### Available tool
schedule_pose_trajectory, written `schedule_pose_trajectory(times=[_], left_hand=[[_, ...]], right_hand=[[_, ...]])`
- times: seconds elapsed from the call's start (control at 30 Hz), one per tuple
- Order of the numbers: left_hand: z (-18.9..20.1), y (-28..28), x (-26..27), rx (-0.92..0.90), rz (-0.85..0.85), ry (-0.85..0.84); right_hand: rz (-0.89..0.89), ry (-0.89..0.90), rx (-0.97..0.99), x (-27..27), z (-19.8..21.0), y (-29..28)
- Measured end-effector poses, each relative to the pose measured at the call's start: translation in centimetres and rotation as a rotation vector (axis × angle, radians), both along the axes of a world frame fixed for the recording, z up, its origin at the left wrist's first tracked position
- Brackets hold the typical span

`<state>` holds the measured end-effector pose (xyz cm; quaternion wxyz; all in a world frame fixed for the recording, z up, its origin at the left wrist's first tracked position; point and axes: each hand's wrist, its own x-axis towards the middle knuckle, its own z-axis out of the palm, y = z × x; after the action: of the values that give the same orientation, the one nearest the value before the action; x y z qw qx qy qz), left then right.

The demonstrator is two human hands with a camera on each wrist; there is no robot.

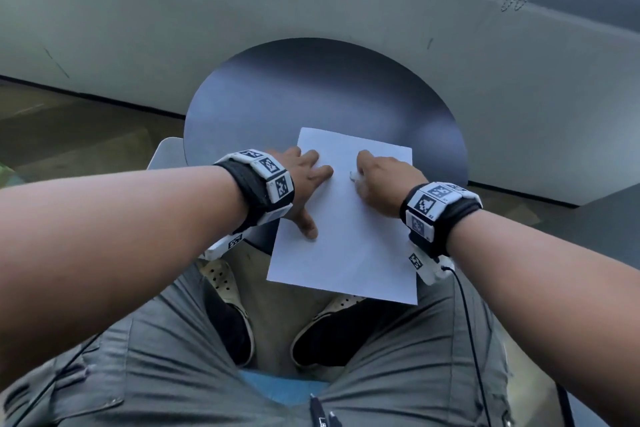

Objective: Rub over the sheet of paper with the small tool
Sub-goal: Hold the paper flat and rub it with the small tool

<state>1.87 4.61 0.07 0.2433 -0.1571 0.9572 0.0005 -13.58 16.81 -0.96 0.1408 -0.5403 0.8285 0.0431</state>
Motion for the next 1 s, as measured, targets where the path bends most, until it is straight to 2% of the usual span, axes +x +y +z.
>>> schedule_pose_trajectory(times=[0.03, 0.1, 0.2, 0.27, 0.3, 0.4, 0.43, 0.5, 0.6, 0.63, 0.73, 0.8, 0.83, 0.93, 1.0], left_hand=[[0.0, 0.0, 0.0, -0.009, 0.011, -0.023], [0.1, 0.1, 0.0, -0.019, 0.024, -0.065], [0.2, 0.2, -0.2, -0.003, 0.021, -0.099], [0.2, 0.3, -0.3, -0.012, 0.007, -0.117], [0.1, 0.4, -0.3, -0.017, 0.000, -0.113], [-0.2, 0.7, -0.7, -0.028, -0.007, -0.104], [-0.3, 0.8, -0.7, -0.023, 0.003, -0.107], [-0.3, 1.0, -0.7, 0.003, 0.026, -0.101], [-0.4, 1.0, -0.4, 0.026, 0.039, -0.089], [-0.5, 1.0, -0.3, 0.023, 0.040, -0.083], [-0.6, 1.1, -0.4, 0.016, 0.052, -0.080], [-0.5, 1.3, -0.4, 0.020, 0.062, -0.101], [-0.3, 1.3, -0.5, 0.025, 0.066, -0.112], [-0.1, 1.6, -0.9, 0.032, 0.070, -0.141], [0.0, 1.7, -1.0, 0.025, 0.071, -0.152]], right_hand=[[-0.023, 0.016, 0.000, 0.0, -0.1, 0.0], [0.060, 0.020, -0.003, 0.7, -0.2, 0.5], [0.406, -0.060, 0.010, 3.1, -0.1, 1.8], [0.520, -0.068, 0.037, 3.2, 0.3, 1.9], [0.468, -0.059, 0.051, 2.7, 0.4, 1.4], [0.132, 0.031, 0.037, 1.0, 0.7, 0.3], [0.099, 0.063, 0.025, 1.0, 0.5, 0.2], [0.184, 0.030, 0.001, 2.8, 0.5, 0.9], [0.439, -0.071, 0.034, 4.6, 0.5, 2.4], [0.444, -0.069, 0.046, 4.2, 0.6, 2.5], [0.194, 0.049, 0.011, 1.2, 0.5, 1.6], [0.138, 0.113, -0.019, 0.6, 0.0, 2.0], [0.183, 0.090, -0.032, 1.4, -0.1, 2.6], [0.475, -0.035, 0.003, 4.7, -0.4, 5.1], [0.480, -0.034, 0.025, 4.3, 0.0, 5.2]])
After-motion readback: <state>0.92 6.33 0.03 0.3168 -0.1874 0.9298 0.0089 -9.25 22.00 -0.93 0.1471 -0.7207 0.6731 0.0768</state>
